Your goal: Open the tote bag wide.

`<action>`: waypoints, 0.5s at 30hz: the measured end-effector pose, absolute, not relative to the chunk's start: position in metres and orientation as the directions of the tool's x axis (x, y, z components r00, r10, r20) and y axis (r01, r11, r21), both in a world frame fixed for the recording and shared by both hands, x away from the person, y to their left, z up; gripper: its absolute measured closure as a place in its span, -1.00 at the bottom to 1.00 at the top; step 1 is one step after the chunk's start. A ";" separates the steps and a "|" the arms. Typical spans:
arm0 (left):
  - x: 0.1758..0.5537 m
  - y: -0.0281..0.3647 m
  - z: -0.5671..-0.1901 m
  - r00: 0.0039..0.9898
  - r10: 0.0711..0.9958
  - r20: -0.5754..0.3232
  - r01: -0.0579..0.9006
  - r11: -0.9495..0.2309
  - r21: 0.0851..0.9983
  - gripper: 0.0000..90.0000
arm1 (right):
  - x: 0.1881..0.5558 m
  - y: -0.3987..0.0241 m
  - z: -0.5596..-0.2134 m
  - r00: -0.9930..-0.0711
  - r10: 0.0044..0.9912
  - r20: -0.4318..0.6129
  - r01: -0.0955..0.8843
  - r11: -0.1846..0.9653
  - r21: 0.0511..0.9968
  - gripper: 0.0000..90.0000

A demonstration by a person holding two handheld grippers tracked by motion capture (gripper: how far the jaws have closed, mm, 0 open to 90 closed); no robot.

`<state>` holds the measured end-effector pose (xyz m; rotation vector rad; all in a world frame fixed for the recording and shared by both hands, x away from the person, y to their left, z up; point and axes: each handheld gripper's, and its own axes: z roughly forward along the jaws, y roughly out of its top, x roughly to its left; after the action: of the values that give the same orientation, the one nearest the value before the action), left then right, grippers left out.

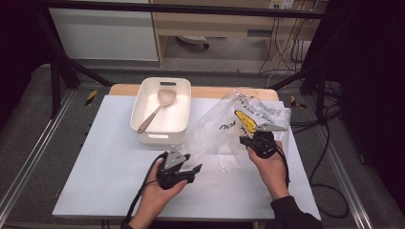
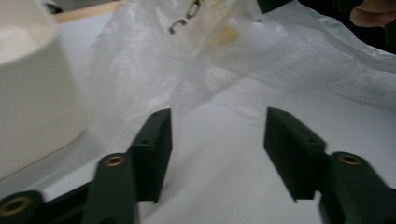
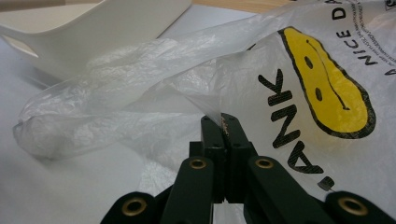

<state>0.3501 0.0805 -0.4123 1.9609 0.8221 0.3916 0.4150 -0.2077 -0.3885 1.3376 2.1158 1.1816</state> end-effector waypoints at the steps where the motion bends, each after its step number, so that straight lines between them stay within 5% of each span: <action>1: 0.354 0.073 -0.415 0.730 0.681 -0.059 0.390 -0.344 0.854 0.20 | 0.414 -0.207 -0.388 -0.481 0.868 0.122 0.560 0.197 0.805 1.00; 6: 0.371 0.038 -0.436 0.771 0.635 -0.049 0.394 -0.415 0.820 0.67 | 0.406 -0.202 -0.384 -0.492 0.868 0.072 0.540 0.239 0.807 1.00; 15: 0.385 0.016 -0.454 0.776 0.627 -0.069 0.421 -0.434 0.797 1.00 | 0.396 -0.196 -0.377 -0.518 0.853 0.060 0.524 0.261 0.811 1.00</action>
<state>0.3855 0.0161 -0.4541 2.0906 0.7792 0.2980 0.3957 -0.1958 -0.3772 1.2525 2.1473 1.1468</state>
